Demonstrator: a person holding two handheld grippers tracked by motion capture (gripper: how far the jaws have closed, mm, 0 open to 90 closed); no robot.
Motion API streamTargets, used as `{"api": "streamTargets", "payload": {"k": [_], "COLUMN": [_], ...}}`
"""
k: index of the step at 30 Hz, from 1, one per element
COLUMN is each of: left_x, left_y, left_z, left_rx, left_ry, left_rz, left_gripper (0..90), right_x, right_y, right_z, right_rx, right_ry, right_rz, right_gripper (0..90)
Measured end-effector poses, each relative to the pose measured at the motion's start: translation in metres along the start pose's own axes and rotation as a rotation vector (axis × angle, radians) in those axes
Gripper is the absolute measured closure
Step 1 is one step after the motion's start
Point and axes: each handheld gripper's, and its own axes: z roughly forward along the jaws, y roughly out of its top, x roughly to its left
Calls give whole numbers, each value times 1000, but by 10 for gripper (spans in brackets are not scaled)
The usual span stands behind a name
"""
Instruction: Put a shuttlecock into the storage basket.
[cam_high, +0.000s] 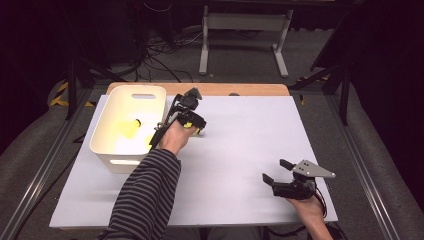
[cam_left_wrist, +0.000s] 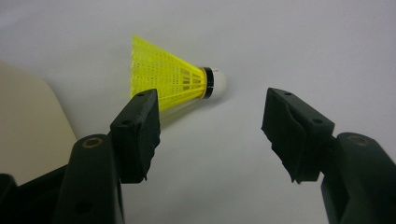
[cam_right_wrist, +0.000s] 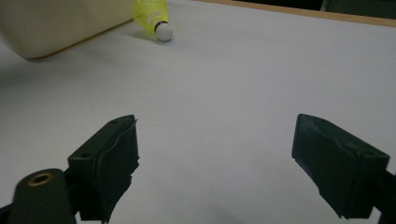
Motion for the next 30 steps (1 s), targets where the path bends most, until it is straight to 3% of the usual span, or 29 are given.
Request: {"api": "streamTargets", "payload": {"k": [21,30], "left_x": [0,4], "left_y": [14,20], "left_z": [11,21], "left_rx": [19,38], "left_ry": [60,71], "left_rz": [-14,-44], "left_gripper": [361,354], "right_x": [0,0], "right_y": [0,0], "right_z": [0,0], "right_rx": [-2,0], "right_ry": [4,5], "right_rz": [1,1], "right_gripper": [149,149]}}
